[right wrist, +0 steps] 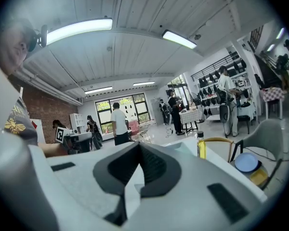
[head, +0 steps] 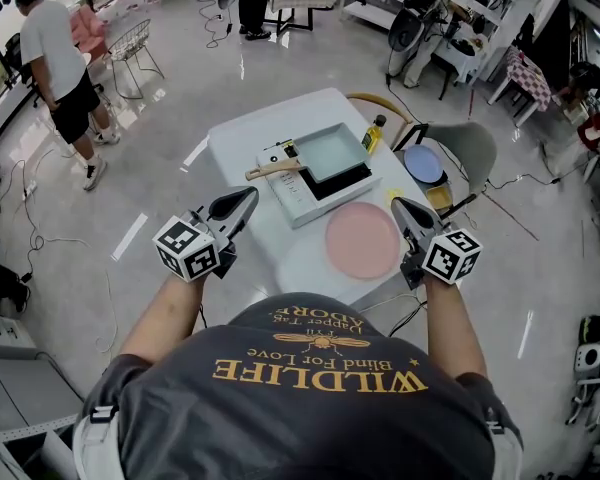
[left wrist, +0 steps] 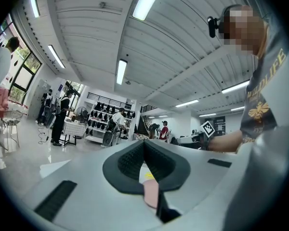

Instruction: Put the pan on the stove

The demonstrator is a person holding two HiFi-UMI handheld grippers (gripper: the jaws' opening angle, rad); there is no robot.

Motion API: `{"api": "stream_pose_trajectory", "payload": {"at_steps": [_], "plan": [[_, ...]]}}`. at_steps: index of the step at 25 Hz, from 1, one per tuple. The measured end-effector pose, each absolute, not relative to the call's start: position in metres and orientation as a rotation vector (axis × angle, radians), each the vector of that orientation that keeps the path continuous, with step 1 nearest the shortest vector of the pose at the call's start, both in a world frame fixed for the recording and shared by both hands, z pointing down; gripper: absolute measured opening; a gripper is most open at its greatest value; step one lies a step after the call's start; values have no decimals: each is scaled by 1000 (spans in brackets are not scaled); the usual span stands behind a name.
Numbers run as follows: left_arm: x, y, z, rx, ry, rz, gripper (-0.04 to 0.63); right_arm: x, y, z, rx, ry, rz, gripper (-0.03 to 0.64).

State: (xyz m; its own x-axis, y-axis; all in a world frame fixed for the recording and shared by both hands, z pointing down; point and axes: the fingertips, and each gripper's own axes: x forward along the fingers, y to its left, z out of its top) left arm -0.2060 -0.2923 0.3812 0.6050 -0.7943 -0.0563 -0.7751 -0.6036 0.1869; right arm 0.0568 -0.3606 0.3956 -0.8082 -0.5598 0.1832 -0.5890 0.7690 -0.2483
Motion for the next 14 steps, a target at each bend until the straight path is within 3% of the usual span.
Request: {"api": "stream_pose_trajectory", "payload": {"at_steps": [14], "plan": [[-203, -305, 385, 2684, -1311, -188, 2, 58, -372, 399, 931, -2860, 436, 0]]}}
